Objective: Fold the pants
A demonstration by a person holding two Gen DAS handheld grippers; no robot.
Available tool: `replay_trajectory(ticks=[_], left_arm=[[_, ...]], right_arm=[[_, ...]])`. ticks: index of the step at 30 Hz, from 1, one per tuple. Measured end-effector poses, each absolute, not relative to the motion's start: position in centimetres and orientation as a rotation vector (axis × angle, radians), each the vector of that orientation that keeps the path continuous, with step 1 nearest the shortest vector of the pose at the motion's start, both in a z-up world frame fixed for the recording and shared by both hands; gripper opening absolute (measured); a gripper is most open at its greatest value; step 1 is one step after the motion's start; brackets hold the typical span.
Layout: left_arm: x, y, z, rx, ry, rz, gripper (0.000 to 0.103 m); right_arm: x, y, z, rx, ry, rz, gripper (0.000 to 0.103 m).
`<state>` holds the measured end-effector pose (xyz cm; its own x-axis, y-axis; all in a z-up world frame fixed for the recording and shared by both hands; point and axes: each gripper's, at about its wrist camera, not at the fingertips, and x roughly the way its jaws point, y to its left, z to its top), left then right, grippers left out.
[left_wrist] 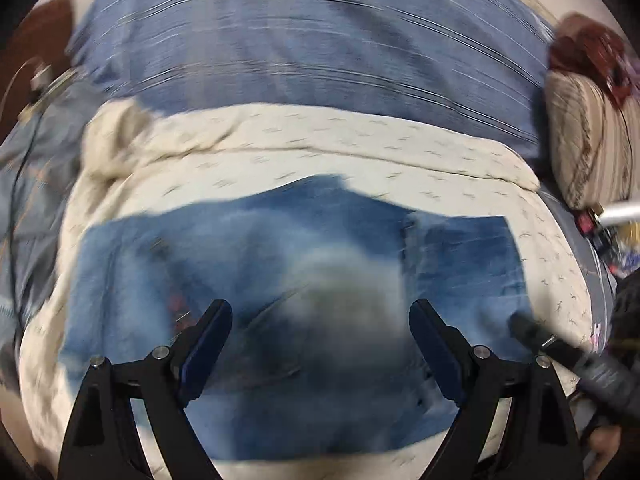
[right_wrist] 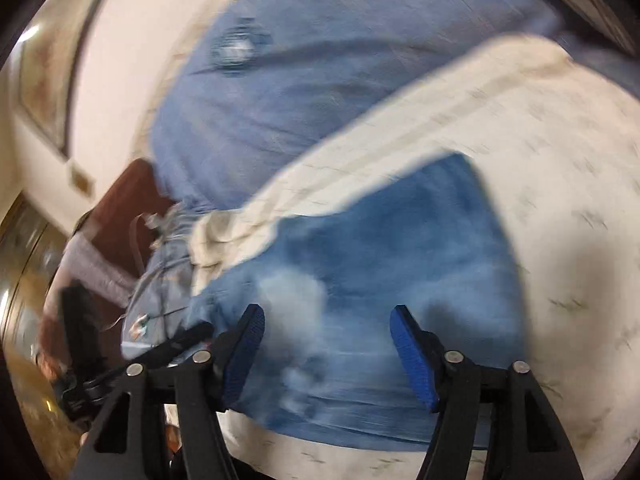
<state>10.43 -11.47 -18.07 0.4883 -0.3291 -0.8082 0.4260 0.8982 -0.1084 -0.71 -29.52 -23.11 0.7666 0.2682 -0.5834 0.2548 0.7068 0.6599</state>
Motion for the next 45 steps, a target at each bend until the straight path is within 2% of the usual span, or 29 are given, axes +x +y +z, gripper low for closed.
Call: replay_trajectory(ticks=[2,5,6,12,17,20,24,27,30,33,40,45], left_arm=[[11.5,-14.3,-18.4,0.107,0.972,-0.505,0.090],[13.4,-17.9,-19.4,0.119,1.010,-0.517,0.090],[14.2,-19.1,-19.9,0.135,1.020,-0.507,0.090],[17.9,-23.3,-23.8,0.283,1.075,-0.388,0.091],[18.8,-24.1,-24.0,0.313,1.001,-0.347,0.092],[18.9,-23.7,-23.3,0.294,1.018,-0.342,0.090],[17.2,-20.7,-20.3,0.211,0.953,-0.357,0.090],[14.5,-19.2,-19.5,0.308,0.900,-0.351,0.090],[13.1,-18.5,-21.2,0.438,0.904,-0.288,0.090],[12.1,-18.0,-24.7,0.563,0.999,-0.269,0.091],[10.6,-12.5,-21.5,0.411,0.958,-0.298,0.091],[10.5,-2.9,-18.1,0.251,0.889,-0.179,0.091]], right_arm=[[-0.6,-29.8,-24.2,0.772,0.773,-0.036,0.048],[-0.1,-29.8,-24.8,0.675,0.831,-0.046,0.033],[0.1,-29.4,-25.0,0.646,0.839,-0.045,0.032],[-0.3,-27.8,-24.9,0.457,0.848,-0.015,0.033],[-0.5,-27.4,-24.8,0.393,0.852,0.031,0.033],[-0.6,-27.7,-24.8,0.406,0.848,0.052,0.034],[-1.5,-29.0,-24.3,0.504,0.802,0.091,0.034],[-1.4,-29.0,-24.1,0.486,0.788,0.070,0.034],[-0.1,-27.6,-25.0,0.437,0.862,0.066,0.034],[-0.1,-26.5,-24.2,0.371,0.832,0.054,0.034],[0.8,-26.1,-22.4,0.385,0.711,0.002,0.034],[2.8,-22.0,-23.5,0.271,0.829,0.077,0.034]])
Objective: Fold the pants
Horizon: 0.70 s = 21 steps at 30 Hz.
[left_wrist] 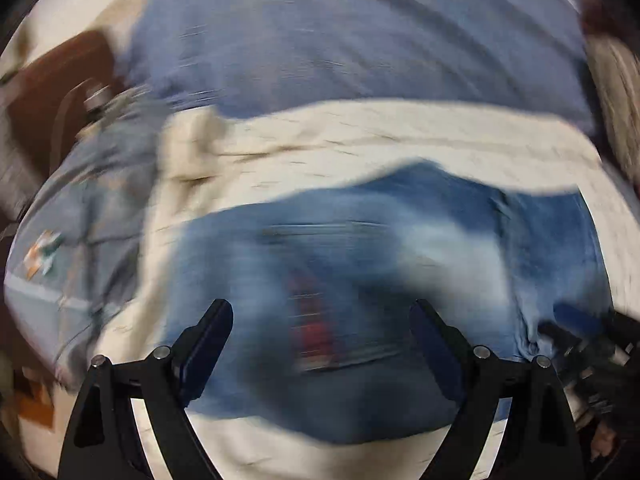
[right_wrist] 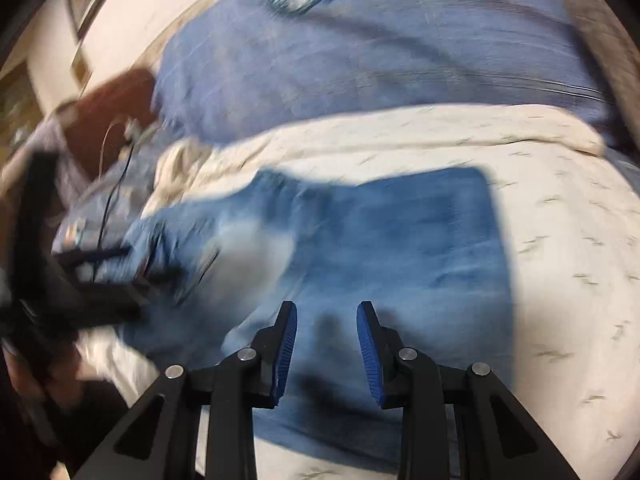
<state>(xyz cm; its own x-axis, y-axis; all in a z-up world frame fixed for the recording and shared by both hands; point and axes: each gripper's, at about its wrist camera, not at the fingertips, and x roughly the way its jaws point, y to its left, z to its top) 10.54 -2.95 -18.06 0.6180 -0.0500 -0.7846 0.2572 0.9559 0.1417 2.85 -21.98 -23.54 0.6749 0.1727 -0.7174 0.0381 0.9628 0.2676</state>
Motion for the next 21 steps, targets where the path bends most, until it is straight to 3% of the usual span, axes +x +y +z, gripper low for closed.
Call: replay_trajectory(ticks=[3,10,15,16,17,21], left_arm=[[11.2,3.7,-16.7,0.140,0.870,-0.063,0.091],[12.8,13.6,-18.6,-0.196,1.003,-0.018,0.091],[12.8,12.0,-21.1,-0.307,1.090,-0.107,0.091],[13.3,11.6,-21.7,-0.327,1.106,-0.135,0.091],[13.7,10.9,-22.4,-0.355,1.125,-0.183,0.091],[14.9,8.9,-24.9,-0.388,1.199,-0.229,0.091]], right_arm=[[3.2,-19.3,-23.3,0.097,0.808,0.025,0.034],[1.3,-18.0,-20.4,0.166,0.662,0.144,0.035],[1.2,-15.4,-20.4,0.114,0.642,0.161,0.040],[1.1,-15.3,-20.6,0.107,0.645,0.156,0.049],[1.0,-15.3,-20.6,0.106,0.643,0.154,0.052],[0.5,-16.4,-20.5,0.124,0.633,0.126,0.052]])
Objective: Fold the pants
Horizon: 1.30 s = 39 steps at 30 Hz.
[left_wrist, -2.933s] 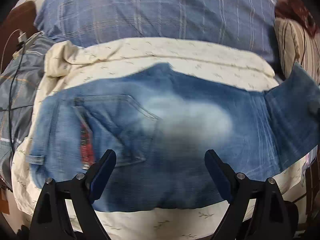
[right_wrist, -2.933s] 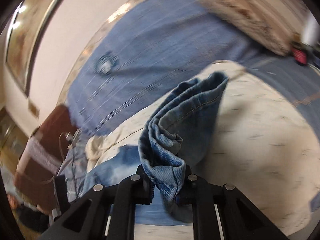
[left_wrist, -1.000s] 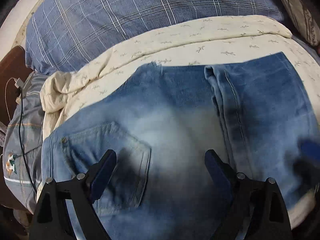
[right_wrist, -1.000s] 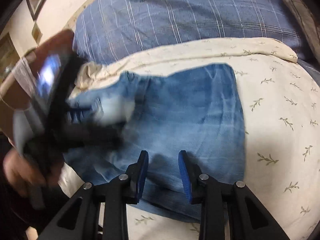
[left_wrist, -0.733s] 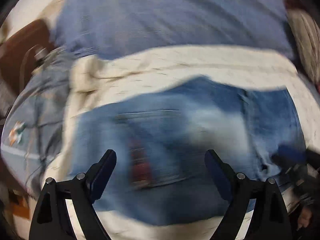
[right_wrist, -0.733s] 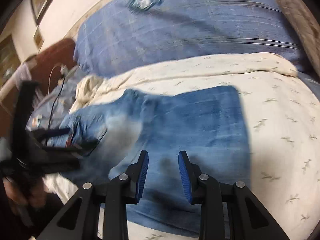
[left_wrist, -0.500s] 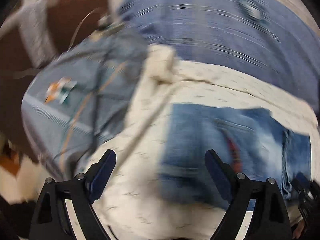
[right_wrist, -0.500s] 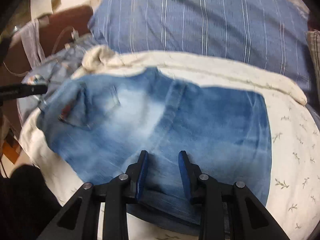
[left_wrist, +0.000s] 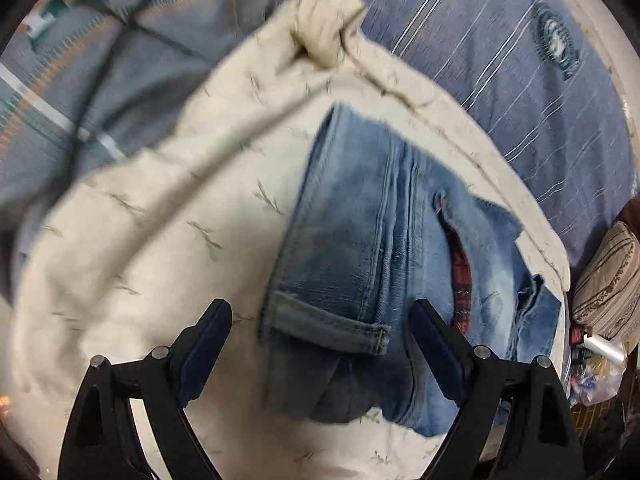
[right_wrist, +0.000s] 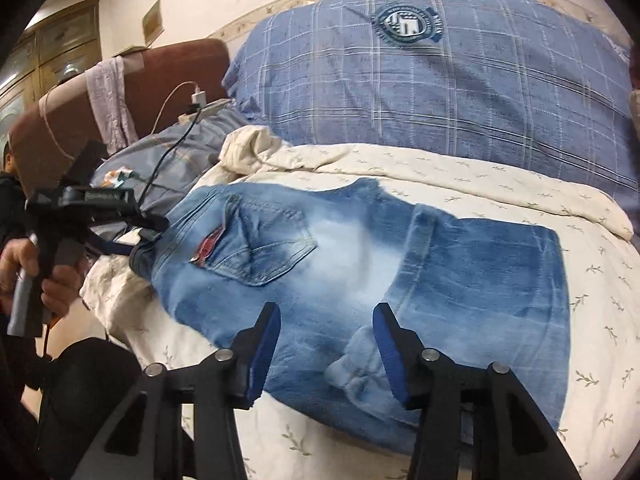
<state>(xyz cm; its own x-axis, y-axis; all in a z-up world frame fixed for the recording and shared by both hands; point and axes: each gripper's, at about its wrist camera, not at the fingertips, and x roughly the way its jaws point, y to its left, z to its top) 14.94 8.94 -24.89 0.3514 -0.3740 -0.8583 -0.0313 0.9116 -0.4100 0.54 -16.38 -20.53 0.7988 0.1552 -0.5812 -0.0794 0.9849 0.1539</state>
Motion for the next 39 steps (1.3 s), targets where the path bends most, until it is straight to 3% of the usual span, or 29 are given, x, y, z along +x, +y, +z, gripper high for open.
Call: replay_trajectory(ticks=[4,5,6,8,9,10,18,28,32,34,39], left_arm=[[14.8,7.5,-25.6,-0.388,1.172,-0.240,0.088],[14.8,7.1,-25.4,-0.368,1.152,-0.251,0.082],[14.9,6.7,-25.3,-0.354,1.142,-0.274,0.066],[14.9,6.3,-25.0,-0.350,1.132,-0.290,0.050],[14.9,6.1,-24.8,-0.352,1.126,-0.303,0.037],[14.9,5.9,-24.4,-0.345,1.115,-0.314,0.033],[12.5,1.4,-17.8,-0.143,0.933,-0.340,0.023],[6.7,-9.9,-10.8,0.074,0.801,-0.540,0.021],[4.8,-17.1,-11.5,0.179,0.813,-0.654,0.020],[3.8,-20.4,-12.8,0.230,0.824,-0.725,0.007],[2.3,-25.5,-17.8,0.362,0.911,-0.777,0.009]], right_arm=[[0.8,-18.4,-20.6,0.188,0.647,0.079,0.052],[0.8,-18.9,-20.7,0.195,0.649,0.056,0.052],[0.8,-19.3,-20.7,0.200,0.650,0.042,0.052],[0.9,-20.4,-20.8,0.225,0.652,0.003,0.052],[0.9,-20.9,-20.7,0.237,0.650,-0.010,0.052],[0.8,-21.6,-20.7,0.257,0.645,-0.025,0.052],[0.0,-26.7,-20.5,0.442,0.621,-0.127,0.052],[-3.0,-31.9,-20.0,0.581,0.536,-0.202,0.052],[-4.5,-34.8,-20.2,0.672,0.509,-0.227,0.052],[-5.2,-36.1,-20.4,0.710,0.497,-0.245,0.052],[-6.5,-38.6,-20.9,0.795,0.482,-0.228,0.052]])
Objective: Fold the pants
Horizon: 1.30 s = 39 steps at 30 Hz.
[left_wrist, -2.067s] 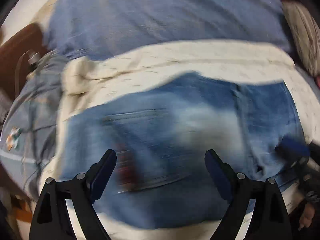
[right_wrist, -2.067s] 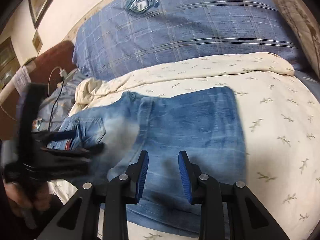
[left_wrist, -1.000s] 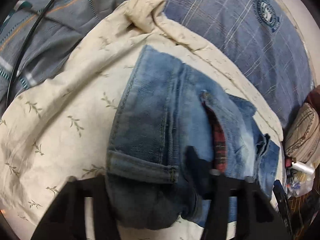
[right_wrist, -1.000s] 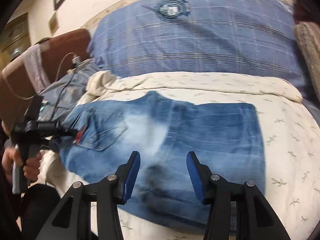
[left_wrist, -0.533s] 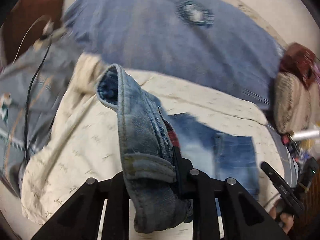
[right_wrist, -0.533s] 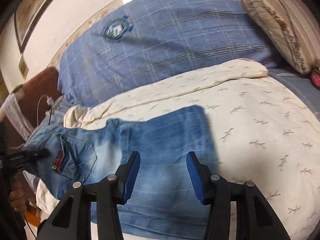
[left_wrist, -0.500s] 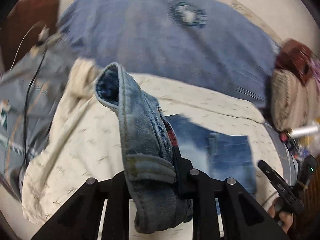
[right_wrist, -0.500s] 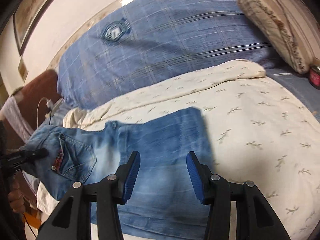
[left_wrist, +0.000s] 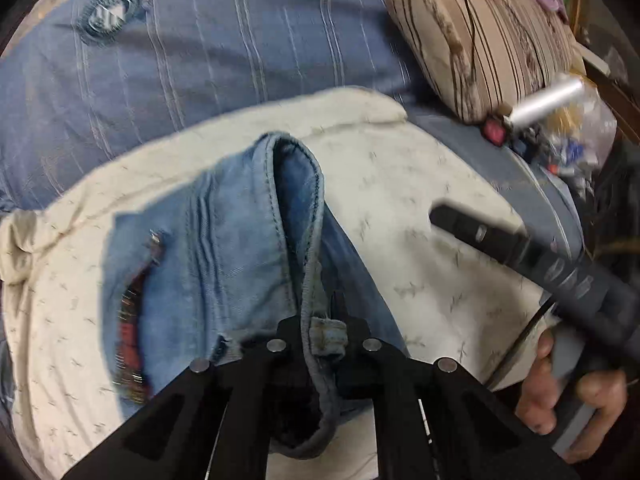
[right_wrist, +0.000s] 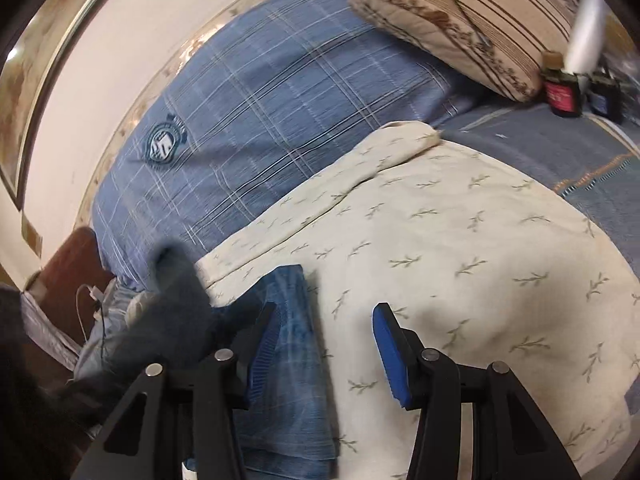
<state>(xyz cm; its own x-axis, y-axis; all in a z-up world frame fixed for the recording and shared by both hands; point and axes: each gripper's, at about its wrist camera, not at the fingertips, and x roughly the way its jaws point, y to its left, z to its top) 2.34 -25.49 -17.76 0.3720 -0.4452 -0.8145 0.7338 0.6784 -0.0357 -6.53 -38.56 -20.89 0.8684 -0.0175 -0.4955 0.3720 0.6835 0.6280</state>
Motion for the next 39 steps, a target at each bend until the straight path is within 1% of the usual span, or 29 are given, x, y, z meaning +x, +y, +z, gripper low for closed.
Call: replay_trajectory(ticks=[2,5,6,7,8,10,11,12,16,17,20,21,22,23,24,25,26,28,29,31,33,35,39], left_arm=[[1.9,-23.9,-16.5,0.320,0.876,-0.823,0.010],[1.2,-19.6,-12.7,0.217,0.781,-0.895,0.025],[1.0,-18.3,-11.8,0.196,0.749,-0.903,0.038],[0.9,-17.1,-11.0,0.189,0.724,-0.913,0.049],[0.6,-16.3,-10.3,0.190,0.708,-0.926,0.049],[0.4,-15.3,-9.7,0.188,0.670,-0.933,0.050],[0.4,-14.8,-9.7,0.201,0.649,-0.911,0.052],[0.5,-14.7,-9.8,0.223,0.651,-0.885,0.059],[2.4,-14.7,-14.9,0.334,0.811,-0.770,0.060],[3.3,-14.2,-16.5,0.325,0.854,-0.722,0.060],[4.5,-12.4,-18.5,0.207,0.923,-0.701,0.060],[4.6,-12.1,-19.0,0.176,0.944,-0.714,0.060],[4.6,-12.3,-19.5,0.161,0.966,-0.734,0.060],[4.4,-12.6,-20.0,0.172,0.981,-0.751,0.060],[4.2,-13.2,-20.3,0.195,0.977,-0.749,0.060],[4.1,-13.5,-20.5,0.208,0.970,-0.747,0.060],[4.1,-13.8,-20.7,0.208,0.968,-0.753,0.059],[4.1,-14.3,-21.0,0.205,0.977,-0.763,0.060],[4.0,-14.7,-21.2,0.211,0.975,-0.767,0.060],[3.9,-15.7,-21.4,0.239,0.964,-0.769,0.065],[3.7,-16.6,-21.8,0.254,0.951,-0.772,0.069],[3.2,-16.8,-21.8,0.268,0.931,-0.767,0.070],[2.8,-15.4,-21.0,0.258,0.926,-0.748,0.070]], right_arm=[[-6.7,-39.2,-21.1,0.840,0.475,-0.190,0.053],[-6.1,-39.7,-21.1,0.902,0.462,-0.069,0.060],[-5.6,-39.6,-20.8,0.910,0.454,-0.022,0.061],[-5.1,-39.4,-20.4,0.912,0.439,0.024,0.065],[-4.7,-39.2,-20.2,0.917,0.424,0.060,0.070],[-3.1,-38.8,-19.6,0.942,0.399,0.160,0.074],[-2.3,-38.5,-19.5,0.933,0.415,0.169,0.077],[-1.4,-38.2,-19.5,0.906,0.449,0.135,0.077],[1.1,-37.5,-20.1,0.851,0.545,0.064,0.077],[1.3,-37.5,-20.1,0.853,0.543,0.080,0.077],[2.6,-36.9,-20.0,0.804,0.560,0.092,0.076],[3.2,-36.5,-20.2,0.805,0.576,0.120,0.075],[3.9,-35.9,-20.3,0.808,0.595,0.163,0.066],[4.4,-35.3,-20.4,0.791,0.612,0.179,0.052],[5.0,-34.5,-20.5,0.750,0.641,0.175,0.043],[5.6,-33.7,-20.7,0.702,0.676,0.148,0.026],[5.9,-33.2,-20.8,0.673,0.699,0.119,0.019],[6.2,-33.0,-21.1,0.620,0.721,0.032,0.013],[6.1,-32.9,-20.9,0.572,0.719,-0.034,0.012],[5.9,-32.8,-20.8,0.516,0.721,-0.085,0.012],[6.5,-33.2,-21.6,0.495,0.767,-0.115,0.012],[6.6,-33.9,-22.4,0.495,0.797,-0.149,0.009],[6.4,-34.6,-22.6,0.520,0.790,-0.115,0.010]])
